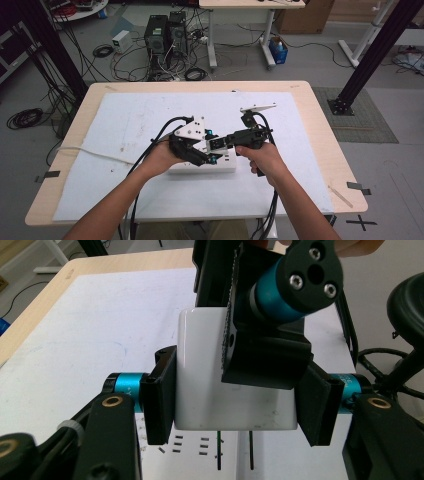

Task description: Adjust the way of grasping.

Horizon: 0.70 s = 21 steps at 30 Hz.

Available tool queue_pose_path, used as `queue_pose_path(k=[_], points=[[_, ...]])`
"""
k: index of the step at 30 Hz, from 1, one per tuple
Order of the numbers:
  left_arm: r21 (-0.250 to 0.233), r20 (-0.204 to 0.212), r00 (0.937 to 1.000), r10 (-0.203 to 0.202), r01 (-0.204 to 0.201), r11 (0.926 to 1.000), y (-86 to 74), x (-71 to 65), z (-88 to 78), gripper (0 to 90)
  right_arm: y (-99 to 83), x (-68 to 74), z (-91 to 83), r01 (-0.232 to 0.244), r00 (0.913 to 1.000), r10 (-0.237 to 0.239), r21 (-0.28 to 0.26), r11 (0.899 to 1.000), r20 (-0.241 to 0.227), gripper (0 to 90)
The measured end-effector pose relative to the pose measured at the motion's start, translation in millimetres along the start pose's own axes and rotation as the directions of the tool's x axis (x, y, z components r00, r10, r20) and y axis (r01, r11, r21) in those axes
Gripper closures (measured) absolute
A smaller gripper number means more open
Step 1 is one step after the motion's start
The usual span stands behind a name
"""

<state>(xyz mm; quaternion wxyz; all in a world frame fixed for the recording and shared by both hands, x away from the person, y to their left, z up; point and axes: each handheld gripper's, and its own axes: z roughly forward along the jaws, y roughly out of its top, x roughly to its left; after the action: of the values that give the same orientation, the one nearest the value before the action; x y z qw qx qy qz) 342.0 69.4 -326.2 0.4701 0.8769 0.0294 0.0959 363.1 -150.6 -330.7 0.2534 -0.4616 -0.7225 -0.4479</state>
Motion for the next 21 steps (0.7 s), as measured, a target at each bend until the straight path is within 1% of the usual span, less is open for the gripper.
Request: queue_pose_path(k=[3, 6, 9, 11, 12, 16, 18, 21], points=[[-0.004, 0.002, 1.0, 0.002, -0.002, 1.0, 0.1, 0.0, -0.2, 42.5, 0.1, -0.2, 0.8, -0.004, 1.0, 0.004, 0.003, 1.0, -0.007, 36.8], [-0.003, -0.002, 1.0, 0.003, -0.003, 1.0, 0.1, 0.1, -1.0, 42.5, 0.1, -0.5, 1.2, -0.011, 0.9999, 0.011, 0.003, 1.0, -0.012, 41.4], [-0.006, -0.002, 1.0, 0.005, -0.005, 1.0, -0.1, -0.1, -1.2, 42.5, 0.0, -1.5, 1.2, -0.019, 0.9996, 0.019, 0.005, 1.0, -0.019, 43.2], [-0.006, -0.004, 1.0, 0.002, -0.002, 1.0, -0.3, -0.9, -1.1, 42.6, 0.0, -2.1, 1.5, -0.036, 0.9991, 0.036, 0.007, 0.999, -0.024, 44.0], [-0.003, -0.005, 1.0, 0.007, -0.007, 1.0, -0.2, -0.7, -1.3, 42.5, -0.2, -2.6, 1.3, -0.038, 0.9989, 0.039, 0.008, 0.999, -0.025, 45.0], [-0.008, -0.006, 1.0, 0.004, -0.004, 1.0, -0.4, -1.2, -1.2, 42.5, -0.4, -3.3, 0.7, -0.045, 0.9986, 0.045, -0.001, 0.999, -0.028, 47.1], [-0.005, -0.006, 1.0, 0.006, -0.006, 1.0, -0.6, -1.0, -1.5, 42.5, -0.5, -3.6, -0.2, -0.057, 0.9979, 0.057, -0.006, 0.998, -0.031, 47.9], [-0.004, -0.008, 0.9999, 0.009, -0.009, 1.0, -0.6, -0.8, -1.9, 42.5, -0.9, -4.1, -0.9, -0.06, 0.9978, 0.06, 0.0, 0.998, -0.03, 50.4]])
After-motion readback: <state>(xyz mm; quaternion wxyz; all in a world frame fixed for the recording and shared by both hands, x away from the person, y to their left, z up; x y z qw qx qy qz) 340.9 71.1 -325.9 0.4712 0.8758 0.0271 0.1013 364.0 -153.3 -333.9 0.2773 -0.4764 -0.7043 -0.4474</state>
